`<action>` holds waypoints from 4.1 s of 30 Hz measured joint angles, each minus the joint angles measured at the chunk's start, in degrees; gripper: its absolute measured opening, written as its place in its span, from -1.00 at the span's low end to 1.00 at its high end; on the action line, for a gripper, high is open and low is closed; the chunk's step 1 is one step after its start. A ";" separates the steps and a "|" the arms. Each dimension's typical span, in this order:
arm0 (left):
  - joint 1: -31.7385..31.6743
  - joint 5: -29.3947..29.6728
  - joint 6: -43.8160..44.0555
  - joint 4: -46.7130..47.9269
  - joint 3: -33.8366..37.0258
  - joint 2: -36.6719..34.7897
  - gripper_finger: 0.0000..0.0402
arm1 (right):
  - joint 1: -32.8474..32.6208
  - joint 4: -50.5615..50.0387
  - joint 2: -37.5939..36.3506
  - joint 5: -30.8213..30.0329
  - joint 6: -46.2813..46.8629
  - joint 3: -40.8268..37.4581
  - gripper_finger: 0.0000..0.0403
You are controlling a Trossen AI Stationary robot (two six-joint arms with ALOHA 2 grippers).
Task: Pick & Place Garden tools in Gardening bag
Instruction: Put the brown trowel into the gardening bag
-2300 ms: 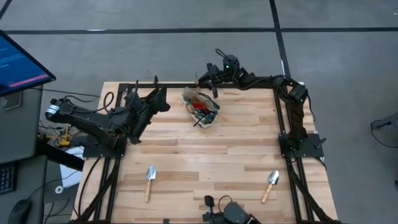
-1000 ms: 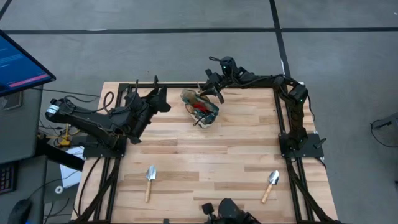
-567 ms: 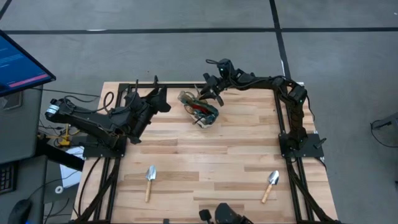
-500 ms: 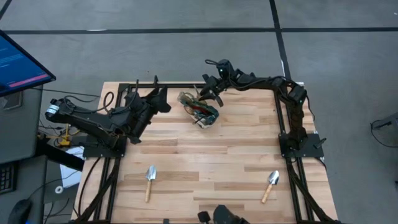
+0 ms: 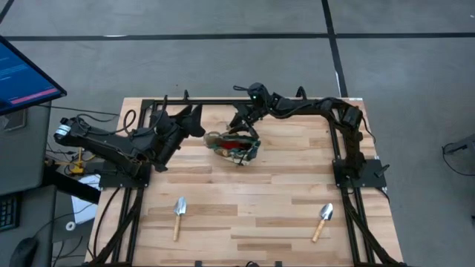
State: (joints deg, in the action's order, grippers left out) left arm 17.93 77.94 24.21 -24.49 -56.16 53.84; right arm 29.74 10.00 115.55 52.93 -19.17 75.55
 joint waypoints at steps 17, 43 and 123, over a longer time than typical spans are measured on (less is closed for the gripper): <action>0.00 -6.25 -0.33 0.23 0.00 0.72 0.29 | -2.71 3.73 0.00 3.25 1.00 -0.04 -0.71; -3.03 -22.24 -1.74 26.39 0.02 0.30 0.29 | -5.21 6.77 0.02 1.05 1.16 -1.84 -0.70; -36.15 -95.91 -25.61 37.12 0.00 9.07 -0.98 | -0.88 3.96 -2.17 8.76 10.53 -1.57 -0.16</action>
State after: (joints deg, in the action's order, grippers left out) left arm -18.22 -17.97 -1.40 12.63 -56.16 62.92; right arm 28.86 13.97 113.38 61.68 -8.65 73.97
